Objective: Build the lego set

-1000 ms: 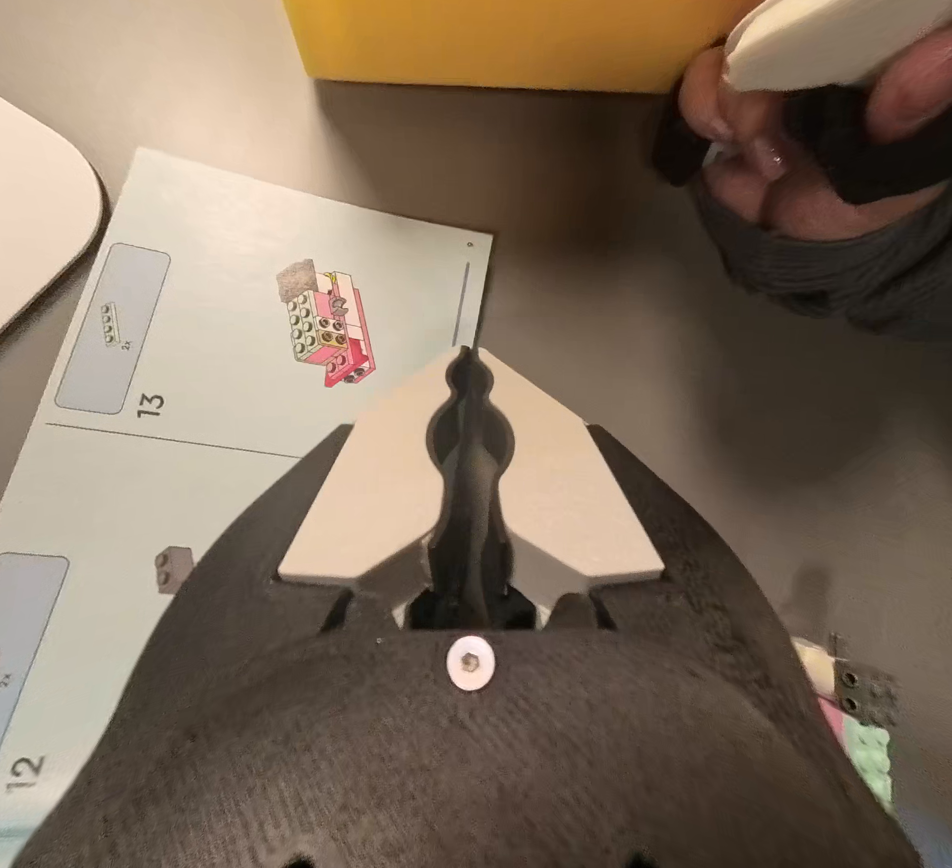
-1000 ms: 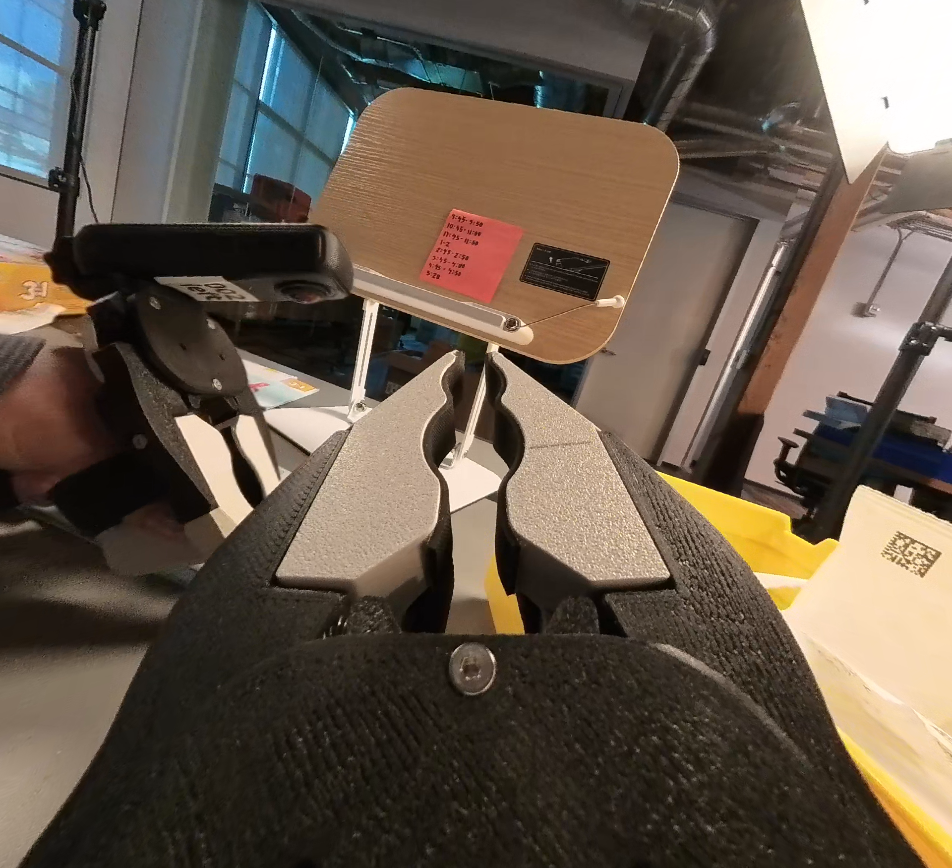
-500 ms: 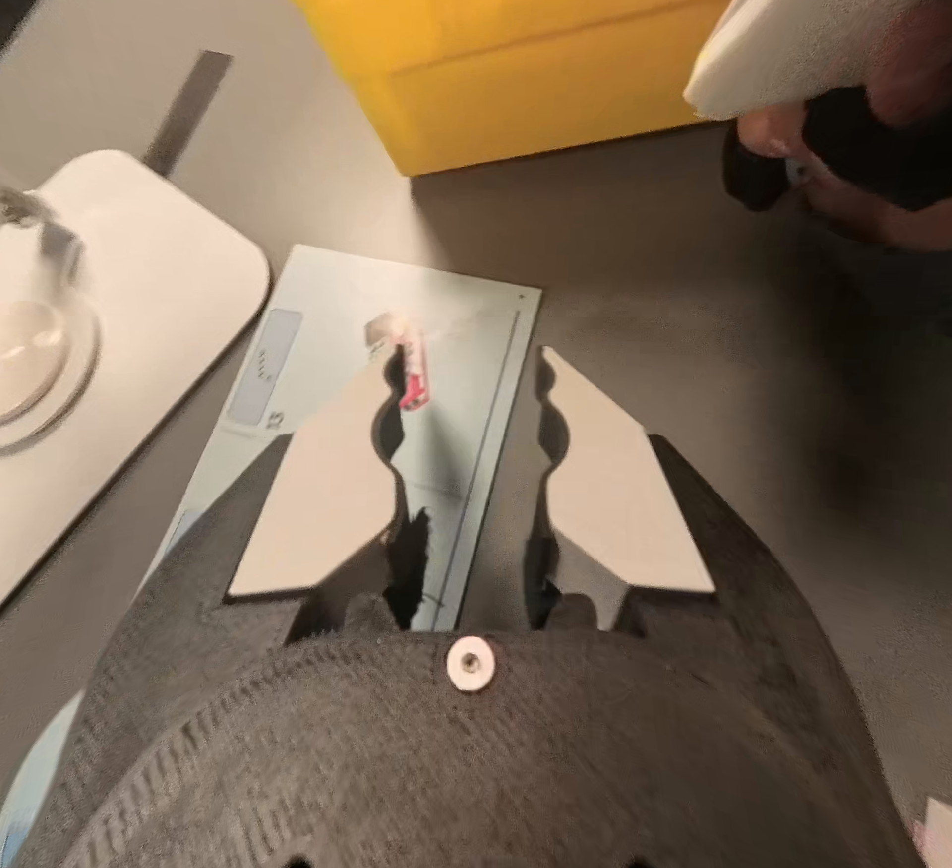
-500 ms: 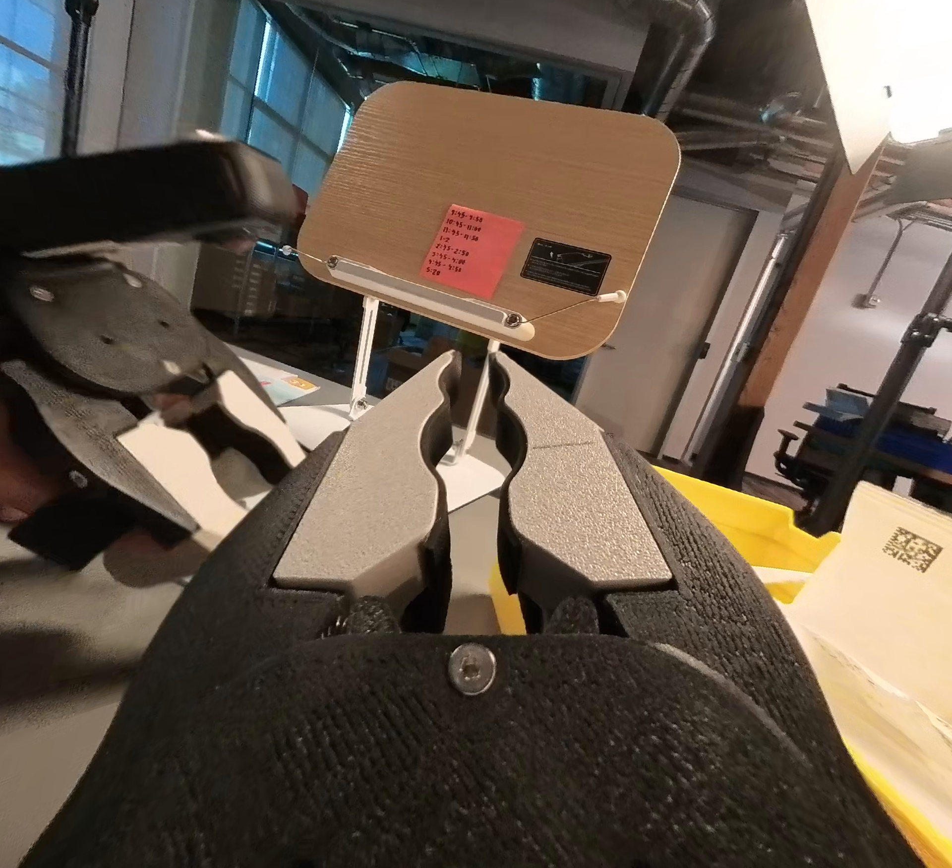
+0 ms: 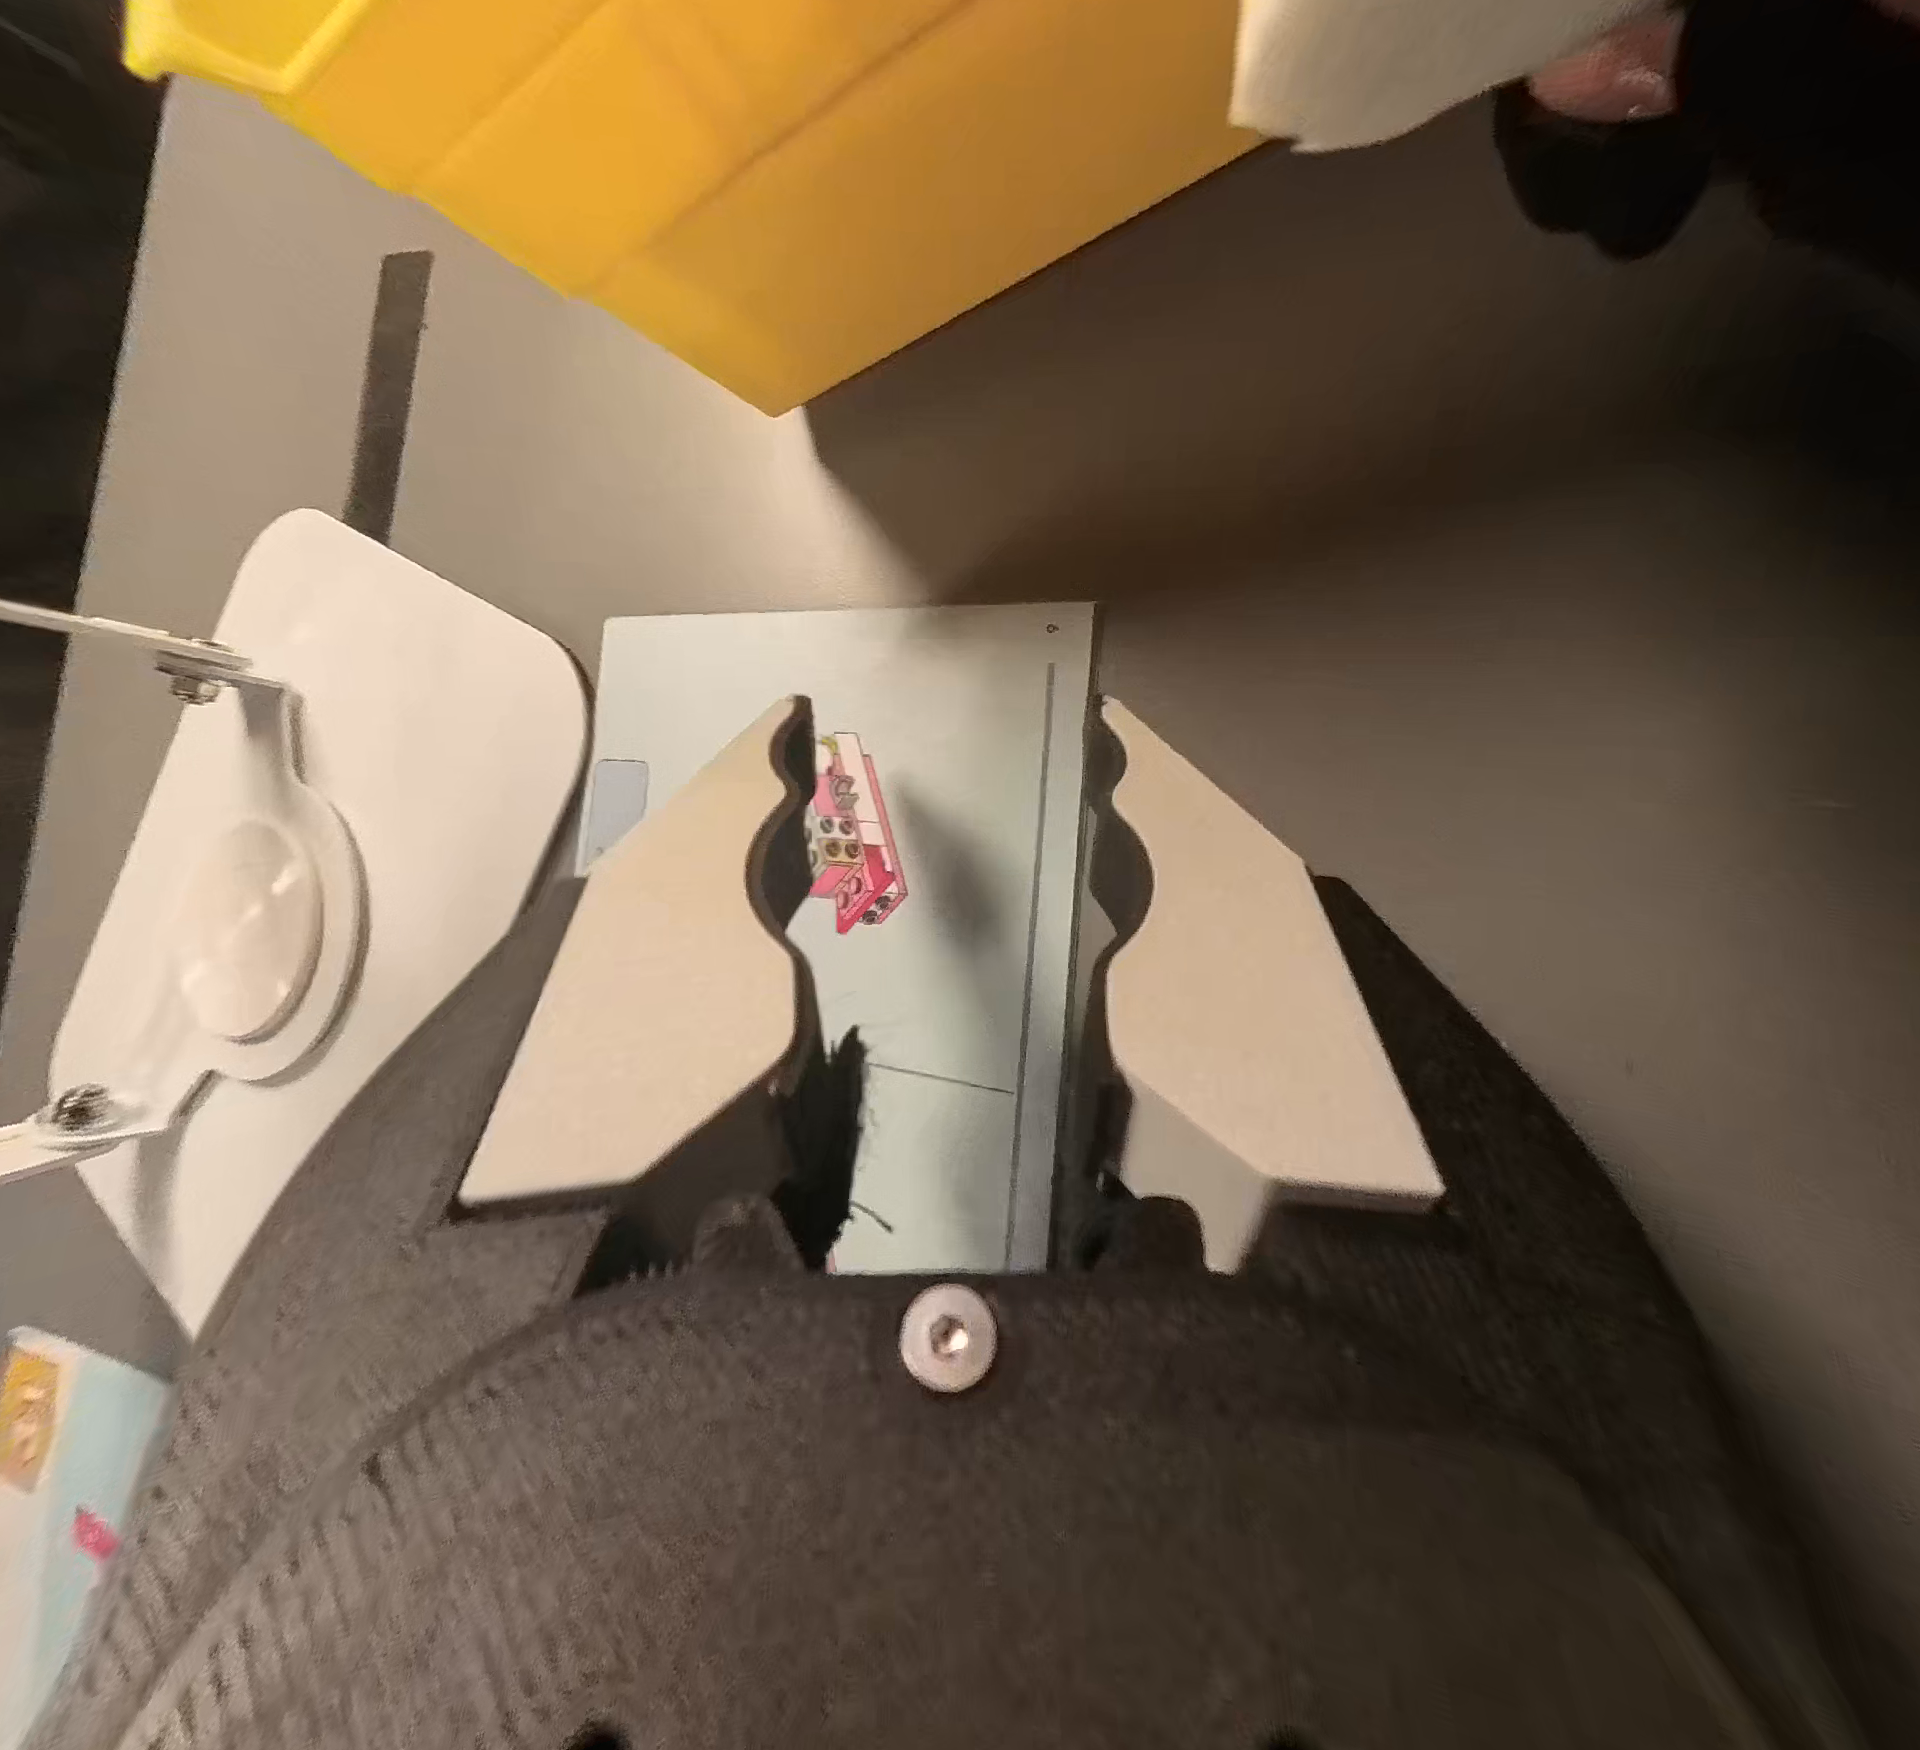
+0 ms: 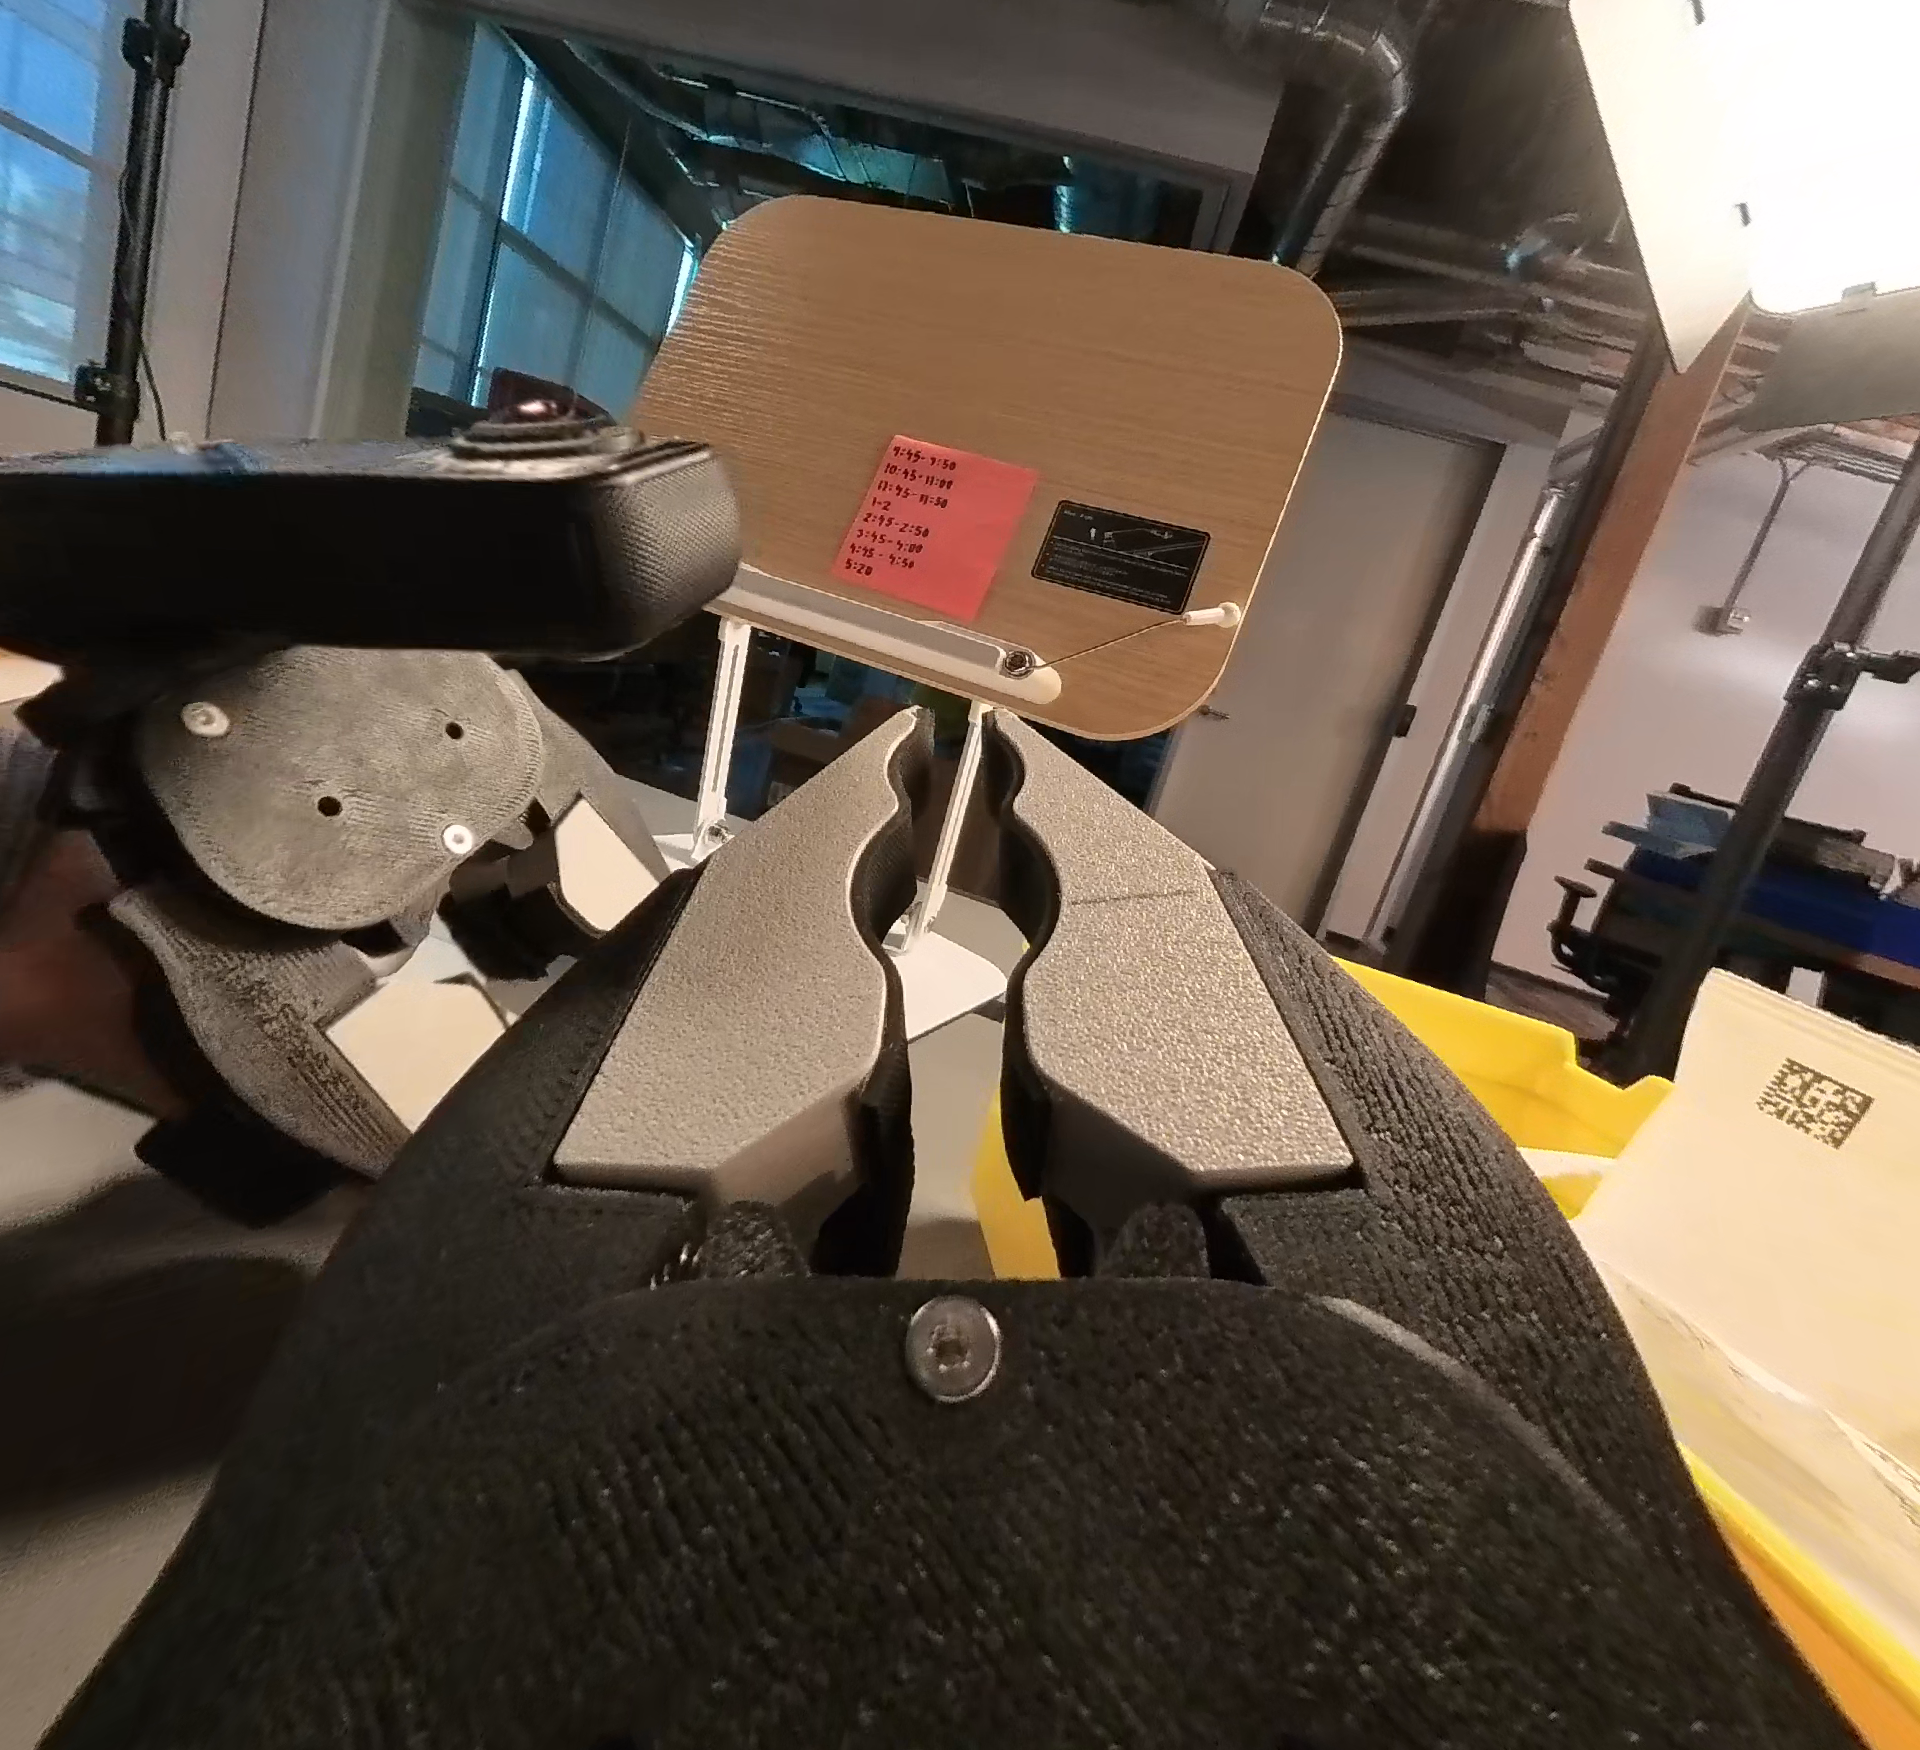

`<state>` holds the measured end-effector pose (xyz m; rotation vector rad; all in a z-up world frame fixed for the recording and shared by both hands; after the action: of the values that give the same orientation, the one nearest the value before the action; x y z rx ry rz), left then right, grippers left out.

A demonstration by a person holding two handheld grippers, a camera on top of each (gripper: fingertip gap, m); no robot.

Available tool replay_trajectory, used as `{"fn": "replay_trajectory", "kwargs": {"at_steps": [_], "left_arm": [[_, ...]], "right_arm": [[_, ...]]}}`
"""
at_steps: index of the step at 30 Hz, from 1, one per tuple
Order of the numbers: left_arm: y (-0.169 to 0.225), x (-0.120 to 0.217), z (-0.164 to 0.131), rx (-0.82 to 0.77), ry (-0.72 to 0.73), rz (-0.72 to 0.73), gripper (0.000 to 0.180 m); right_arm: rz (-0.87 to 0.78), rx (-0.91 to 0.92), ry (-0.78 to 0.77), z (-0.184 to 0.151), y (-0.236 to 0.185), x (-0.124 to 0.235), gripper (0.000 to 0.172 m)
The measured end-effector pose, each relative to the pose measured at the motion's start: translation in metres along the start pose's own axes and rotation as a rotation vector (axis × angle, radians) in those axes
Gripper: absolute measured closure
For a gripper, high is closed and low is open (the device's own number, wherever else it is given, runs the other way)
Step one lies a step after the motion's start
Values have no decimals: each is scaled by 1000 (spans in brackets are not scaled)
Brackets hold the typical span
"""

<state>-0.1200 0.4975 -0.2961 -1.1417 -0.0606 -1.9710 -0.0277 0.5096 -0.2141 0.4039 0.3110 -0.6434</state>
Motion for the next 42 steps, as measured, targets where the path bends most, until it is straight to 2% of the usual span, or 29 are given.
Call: {"fn": "replay_trajectory", "kwargs": {"at_steps": [3, 6, 9, 13, 16, 18, 21, 24, 26, 29, 31, 33, 36, 39, 42], "left_arm": [[-1, 4, 5, -3, 33, 77, 128], [-7, 14, 10, -17, 102, 228, 140], [-11, 17, 5, -29, 72, 314, 147], [-4, 11, 3, -32, 36, 285, 156], [5, 8, 9, 74, 123, 156, 159], [8, 3, 7, 116, 118, 114, 158], [12, -3, 5, 97, 98, 125, 156], [14, -5, 7, 60, 76, 141, 164], [16, -4, 7, 47, 60, 143, 180], [12, 6, 8, 47, 94, 187, 180], [7, 22, 6, 55, 168, 264, 180], [2, 41, 1, 66, 243, 355, 180], [1, 68, -10, 69, 343, 474, 180], [4, 87, -16, 25, 420, 567, 180], [10, 96, -15, -53, 462, 586, 180]], "right_arm": [[-1, -4, 2, 0, 0, 0, 165], [-2, -5, 2, 0, 0, 0, 165], [-4, -12, 4, 1, 1, 0, 165], [-5, -15, 4, 1, 1, 0, 166], [-6, -16, 5, 1, 1, 0, 166], [-7, -16, 7, 1, 1, 0, 166], [-8, -18, 7, 1, 1, 0, 166], [-6, -20, 6, 1, 1, 0, 166], [-6, -21, 6, 1, 1, 0, 166], [5, -19, 4, 1, 0, 0, 164], [33, -21, -2, 1, -3, -1, 156], [122, -44, -5, 1, -13, -3, 132], [269, 9, -7, 1, -33, -3, 113], [380, 90, -23, -1, -49, 0, 113], [471, 126, -62, -7, -64, 2, 112]]}}
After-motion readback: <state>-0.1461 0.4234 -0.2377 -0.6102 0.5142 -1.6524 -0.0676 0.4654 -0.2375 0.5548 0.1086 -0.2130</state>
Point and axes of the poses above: each gripper's, where its closed fingertips meet, x back along the fingers, z out of its top, y = z × x across the jaws, the point moved 6 cm from there along x, back along the fingers, and after that the axes turned 3 degrees about -z, right-handed, at the moved point
